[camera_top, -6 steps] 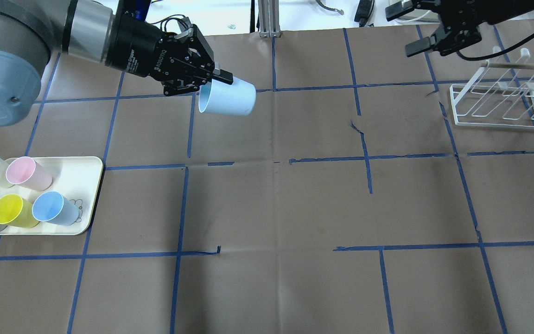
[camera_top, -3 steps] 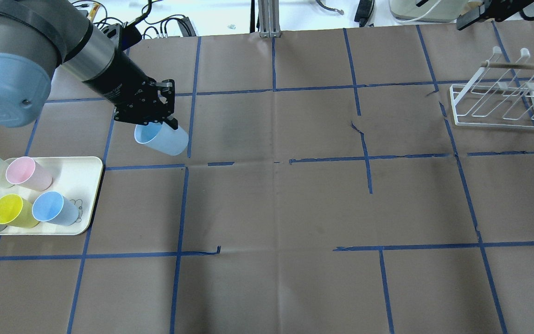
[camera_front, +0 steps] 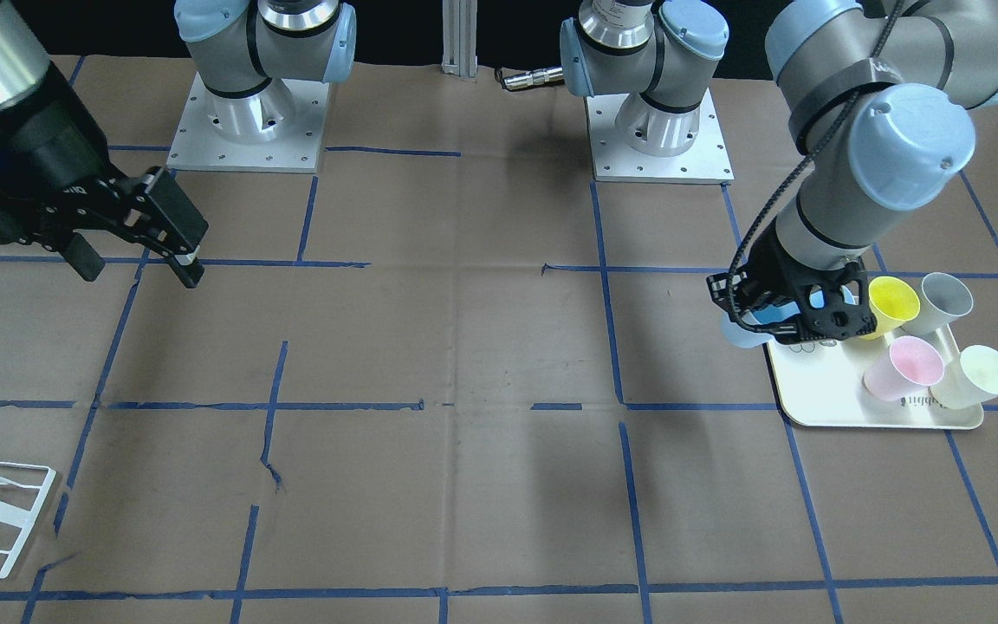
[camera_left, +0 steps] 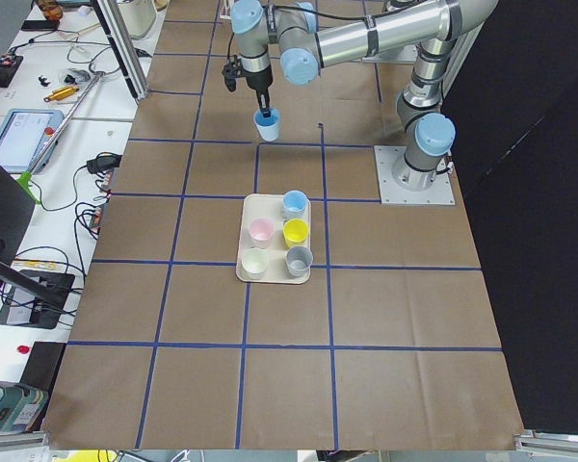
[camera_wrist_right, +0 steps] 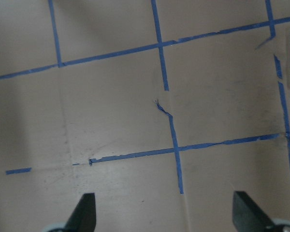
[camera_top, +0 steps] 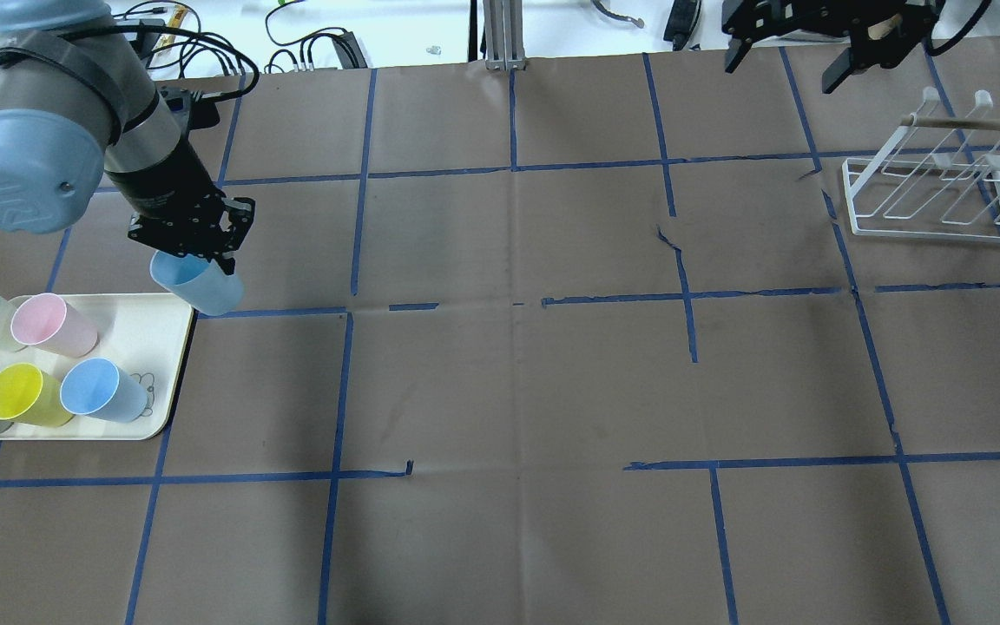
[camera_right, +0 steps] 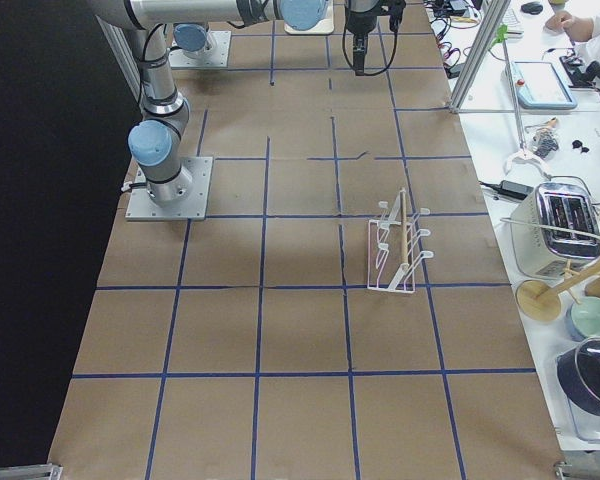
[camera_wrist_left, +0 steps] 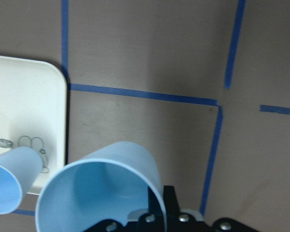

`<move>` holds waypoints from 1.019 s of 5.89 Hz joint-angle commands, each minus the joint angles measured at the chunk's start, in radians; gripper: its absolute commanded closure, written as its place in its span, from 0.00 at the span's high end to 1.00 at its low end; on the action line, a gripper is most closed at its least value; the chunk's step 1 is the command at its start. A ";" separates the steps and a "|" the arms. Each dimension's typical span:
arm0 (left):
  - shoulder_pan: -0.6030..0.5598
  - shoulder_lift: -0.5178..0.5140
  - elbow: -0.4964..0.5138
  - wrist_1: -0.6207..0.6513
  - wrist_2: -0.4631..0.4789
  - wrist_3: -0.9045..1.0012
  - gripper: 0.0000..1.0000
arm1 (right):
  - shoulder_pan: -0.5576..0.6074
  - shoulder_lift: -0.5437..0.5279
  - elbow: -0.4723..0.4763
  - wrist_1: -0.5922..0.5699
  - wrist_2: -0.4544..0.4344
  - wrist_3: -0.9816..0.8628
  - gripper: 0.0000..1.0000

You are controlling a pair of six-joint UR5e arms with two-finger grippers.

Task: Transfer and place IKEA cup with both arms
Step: 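Carry the cup with the left gripper down toward the white tray, then set the cup upright in the tray's empty slot and open the left gripper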

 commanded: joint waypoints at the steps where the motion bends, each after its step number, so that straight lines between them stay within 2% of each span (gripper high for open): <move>1: 0.123 -0.081 -0.026 0.121 0.026 0.223 0.04 | 0.070 0.020 0.004 0.016 -0.117 0.020 1.00; 2: 0.172 -0.112 -0.087 0.249 0.028 0.299 0.05 | 0.084 0.015 0.008 0.017 -0.117 0.022 1.00; 3: 0.221 -0.118 -0.130 0.302 0.029 0.327 0.05 | 0.087 0.026 0.026 0.010 -0.111 0.022 1.00; 4: 0.235 -0.136 -0.138 0.315 0.031 0.330 0.05 | 0.085 0.026 0.040 -0.003 -0.111 0.005 1.00; 6: 0.238 -0.161 -0.138 0.325 0.110 0.364 0.07 | 0.075 0.028 0.040 -0.002 -0.105 0.002 1.00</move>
